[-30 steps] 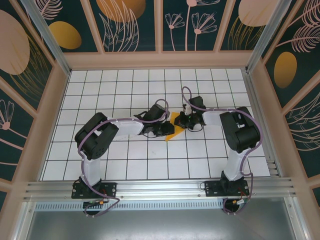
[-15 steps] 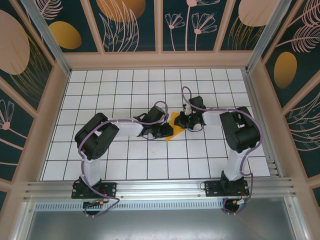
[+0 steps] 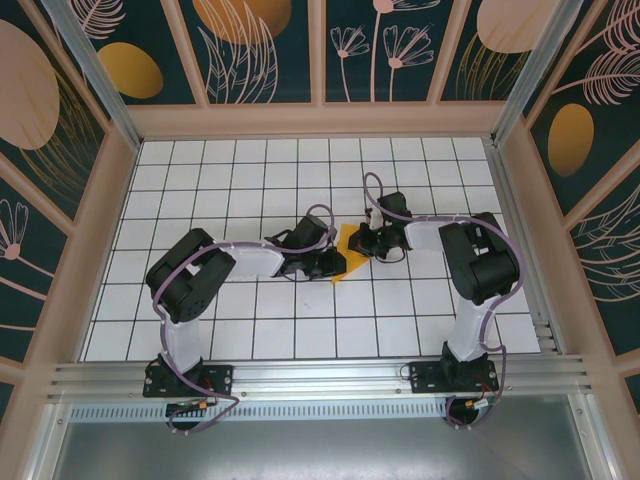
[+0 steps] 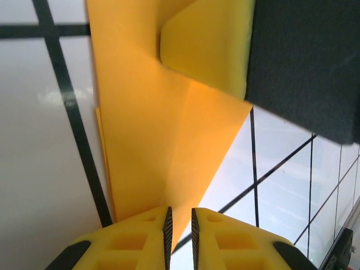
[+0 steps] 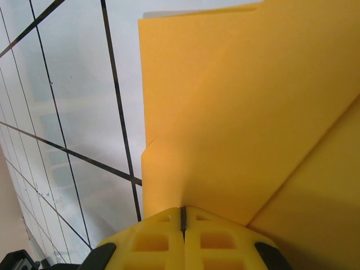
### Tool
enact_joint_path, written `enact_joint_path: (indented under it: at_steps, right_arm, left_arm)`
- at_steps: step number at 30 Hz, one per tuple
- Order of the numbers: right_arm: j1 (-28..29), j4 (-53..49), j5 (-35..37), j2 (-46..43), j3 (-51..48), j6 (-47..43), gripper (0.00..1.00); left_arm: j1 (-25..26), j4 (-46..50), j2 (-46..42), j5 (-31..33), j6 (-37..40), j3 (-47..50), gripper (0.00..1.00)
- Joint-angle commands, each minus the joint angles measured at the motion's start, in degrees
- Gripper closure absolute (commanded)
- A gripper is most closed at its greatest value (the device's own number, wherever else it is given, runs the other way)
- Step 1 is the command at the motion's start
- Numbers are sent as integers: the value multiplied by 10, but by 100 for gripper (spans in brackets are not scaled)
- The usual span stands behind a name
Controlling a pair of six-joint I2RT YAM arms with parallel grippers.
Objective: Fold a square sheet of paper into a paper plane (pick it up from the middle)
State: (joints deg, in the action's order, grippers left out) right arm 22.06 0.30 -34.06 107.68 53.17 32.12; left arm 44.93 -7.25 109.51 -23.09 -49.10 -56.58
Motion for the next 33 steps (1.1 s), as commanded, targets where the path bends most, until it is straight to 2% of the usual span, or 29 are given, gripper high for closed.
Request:
enact_joint_path:
  at_steps: [1,33]
  right_arm:
    - [1,-35,66,46,-14,5,97]
    - [0,-32,68,53,-17,8,97]
  left_arm:
    - [13,40,-17,-20,-13,25,80]
    - [30,79,-49,10,-11,85,83]
